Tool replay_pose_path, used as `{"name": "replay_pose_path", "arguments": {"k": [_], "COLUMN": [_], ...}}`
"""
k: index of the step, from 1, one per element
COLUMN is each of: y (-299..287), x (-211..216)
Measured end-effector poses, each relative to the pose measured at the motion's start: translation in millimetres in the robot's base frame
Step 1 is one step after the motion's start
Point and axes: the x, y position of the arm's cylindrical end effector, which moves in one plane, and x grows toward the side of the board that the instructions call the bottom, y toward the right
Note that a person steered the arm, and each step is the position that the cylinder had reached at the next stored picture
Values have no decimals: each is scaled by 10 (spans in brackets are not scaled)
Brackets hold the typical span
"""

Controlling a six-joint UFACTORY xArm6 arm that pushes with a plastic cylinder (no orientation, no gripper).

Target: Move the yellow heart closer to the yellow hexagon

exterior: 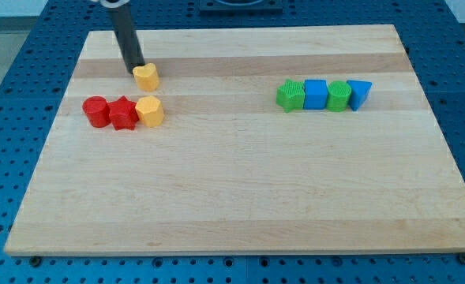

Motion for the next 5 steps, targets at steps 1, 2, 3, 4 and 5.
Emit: {"name": "replay_pose_path", "arguments": {"k": [1, 2, 3, 4, 5], "y": [-171, -125, 110, 447, 606], "x": [110, 172, 172, 172, 165]}}
